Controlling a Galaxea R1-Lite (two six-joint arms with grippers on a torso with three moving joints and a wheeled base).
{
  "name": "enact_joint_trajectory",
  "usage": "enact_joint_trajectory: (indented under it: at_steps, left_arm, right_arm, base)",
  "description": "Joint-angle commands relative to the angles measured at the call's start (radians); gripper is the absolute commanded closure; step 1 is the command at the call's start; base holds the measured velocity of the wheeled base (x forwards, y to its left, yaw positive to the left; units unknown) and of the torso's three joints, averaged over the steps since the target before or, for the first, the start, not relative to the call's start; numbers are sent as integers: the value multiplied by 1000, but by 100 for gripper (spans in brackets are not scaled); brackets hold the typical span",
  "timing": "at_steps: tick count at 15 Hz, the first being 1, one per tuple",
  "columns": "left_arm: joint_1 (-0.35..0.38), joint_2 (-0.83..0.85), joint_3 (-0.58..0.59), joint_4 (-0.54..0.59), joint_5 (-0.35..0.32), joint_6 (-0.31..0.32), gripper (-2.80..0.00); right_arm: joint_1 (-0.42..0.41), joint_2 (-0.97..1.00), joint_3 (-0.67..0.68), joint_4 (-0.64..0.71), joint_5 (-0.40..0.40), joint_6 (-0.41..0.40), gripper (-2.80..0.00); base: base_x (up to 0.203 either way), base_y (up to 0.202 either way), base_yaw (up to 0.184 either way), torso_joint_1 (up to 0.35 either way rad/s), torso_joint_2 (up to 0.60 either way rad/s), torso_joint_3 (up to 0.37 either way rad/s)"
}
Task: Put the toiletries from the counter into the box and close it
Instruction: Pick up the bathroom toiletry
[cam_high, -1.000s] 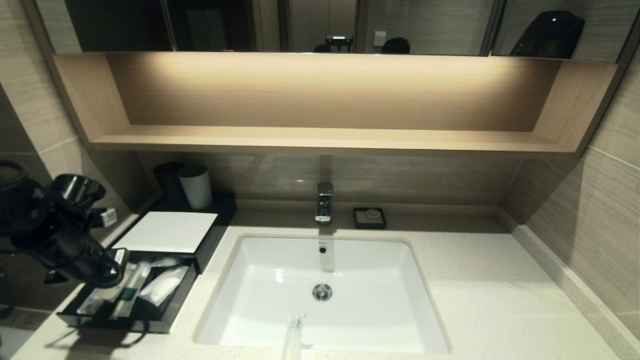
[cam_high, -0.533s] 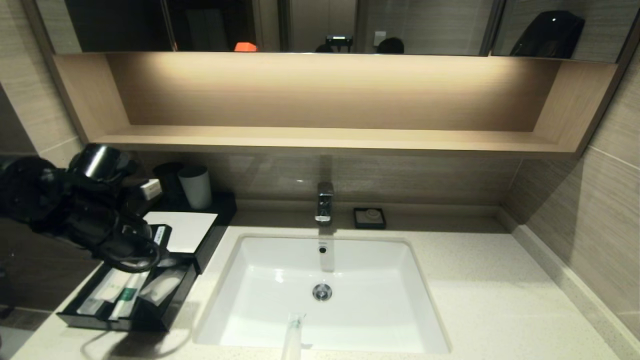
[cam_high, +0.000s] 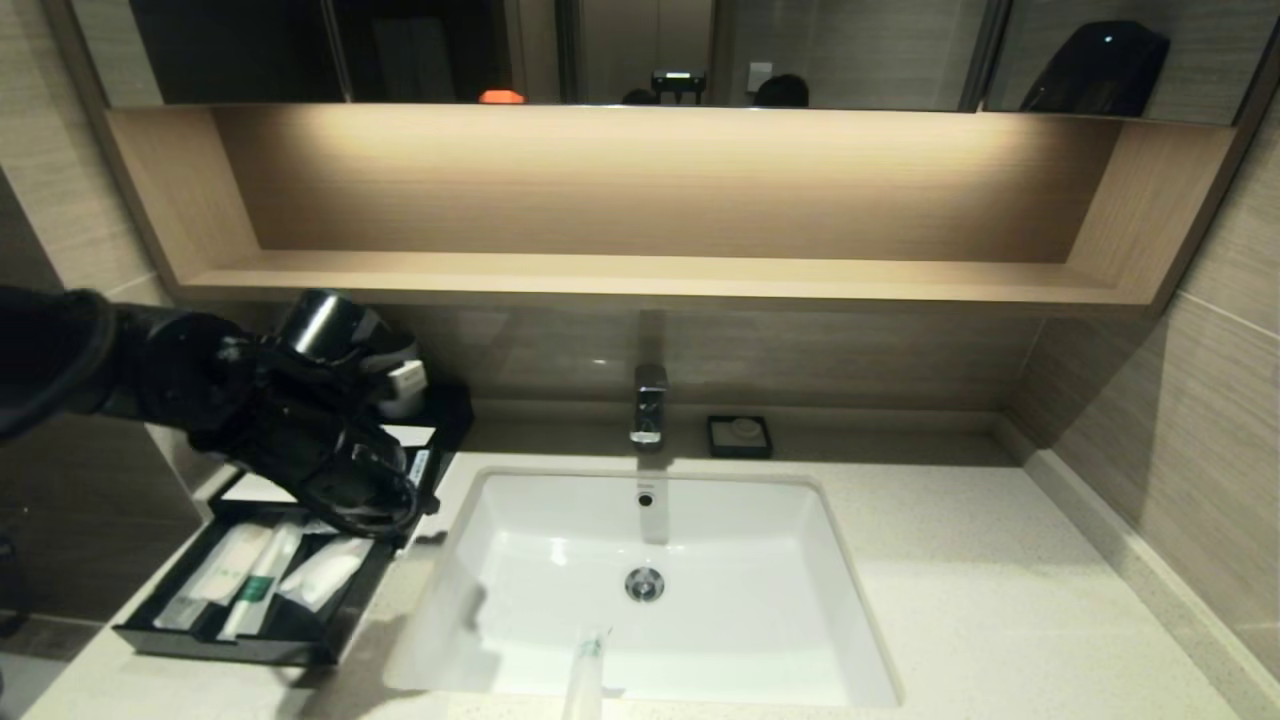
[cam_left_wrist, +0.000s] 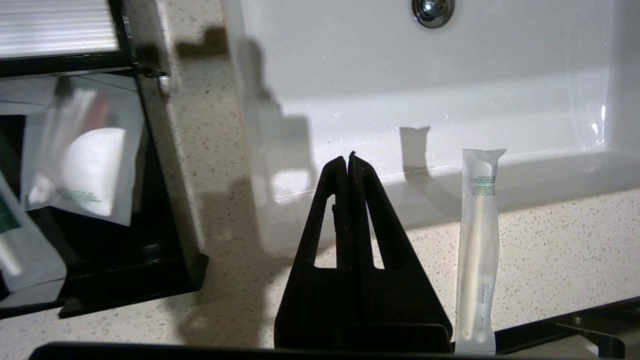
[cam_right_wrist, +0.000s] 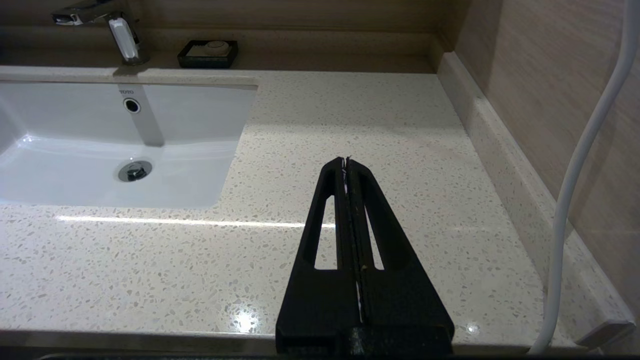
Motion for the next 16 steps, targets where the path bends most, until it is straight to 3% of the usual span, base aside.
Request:
enact_joint_trajectory:
  at_steps: [1,8,13,16]
  left_arm:
    - [-42,92,-31,0,-2,-8,0]
    - [-136,191,-137,48,-33,-67,0]
    - [-241,254,-380,347,-12,-239,0]
    - [-332,314,-447,487,91,-361,0]
  right_arm:
    - [0,0,0,0,0,1,0]
    - [0,0,0,0,0,0,0]
    - [0,0,0,0,0,0,0]
    - [0,0,0,0,0,0,0]
  base:
    - [0,0,0,0,0,0]
    - [0,0,0,0,0,0]
    - [0,0,0,0,0,0]
    - [0,0,0,0,0,0]
